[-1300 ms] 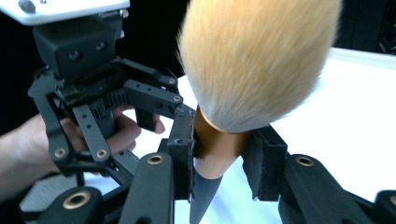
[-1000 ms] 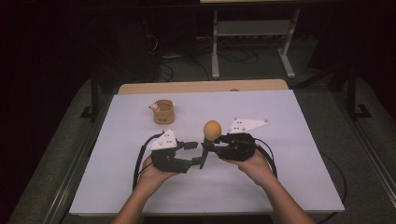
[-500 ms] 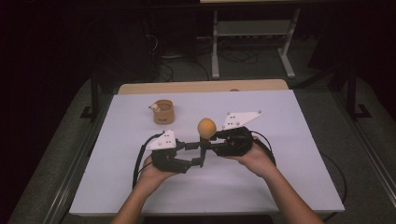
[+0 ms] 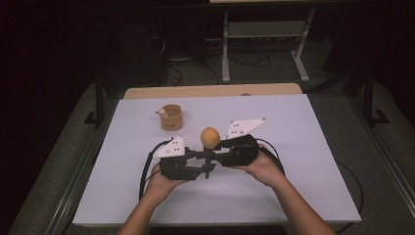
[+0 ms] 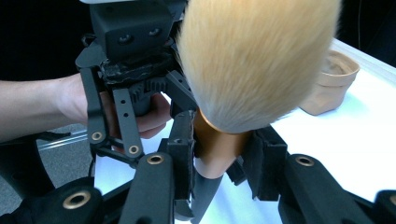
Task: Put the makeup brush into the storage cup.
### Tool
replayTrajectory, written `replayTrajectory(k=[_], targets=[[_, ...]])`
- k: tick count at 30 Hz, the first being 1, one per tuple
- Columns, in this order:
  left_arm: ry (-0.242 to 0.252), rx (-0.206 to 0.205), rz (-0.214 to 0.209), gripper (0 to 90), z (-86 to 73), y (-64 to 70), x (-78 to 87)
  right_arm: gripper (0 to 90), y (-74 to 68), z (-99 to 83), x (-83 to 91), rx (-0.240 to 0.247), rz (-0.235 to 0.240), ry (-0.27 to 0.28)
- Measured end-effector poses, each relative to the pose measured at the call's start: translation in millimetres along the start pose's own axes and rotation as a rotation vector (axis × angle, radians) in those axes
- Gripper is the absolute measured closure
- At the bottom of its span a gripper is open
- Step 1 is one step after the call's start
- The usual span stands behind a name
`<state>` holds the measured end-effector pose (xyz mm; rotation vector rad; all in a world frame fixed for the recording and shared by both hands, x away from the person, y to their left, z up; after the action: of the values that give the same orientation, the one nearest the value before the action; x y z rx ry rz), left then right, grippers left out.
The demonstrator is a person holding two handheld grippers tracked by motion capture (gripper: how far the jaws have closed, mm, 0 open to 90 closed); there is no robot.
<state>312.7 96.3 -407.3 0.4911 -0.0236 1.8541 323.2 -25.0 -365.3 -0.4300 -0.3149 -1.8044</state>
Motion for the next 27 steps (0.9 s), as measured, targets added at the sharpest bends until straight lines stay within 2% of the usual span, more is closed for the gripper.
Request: replayTrajectory(k=[8,19,27], targets=[[-0.011,0.009,0.000,62.4,-0.8,0.3,-1.1,65.5,-1.5,0.4,-3.0,0.011,0.002,-0.002],[-0.008,0.003,0.005,69.4,0.1,-0.2,-0.4,65.5,-2.5,0.0,-3.1,0.014,0.006,-0.008],[-0.007,0.017,0.008,72.9,-0.1,-0.6,-0.7,65.5,-2.3,0.2,-3.1,0.014,0.007,-0.008]])
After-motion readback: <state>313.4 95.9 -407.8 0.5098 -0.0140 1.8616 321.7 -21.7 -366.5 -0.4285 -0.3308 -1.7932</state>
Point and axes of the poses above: each handheld gripper's, and its own axes: x roughly backward along the jaws, z roughly out of its top, y roughly to its right, the point moved 6 cm from there along -x, roughly forward along the jaws, and after that the axes turned 7 degrees about x, right-handed, at the moved point
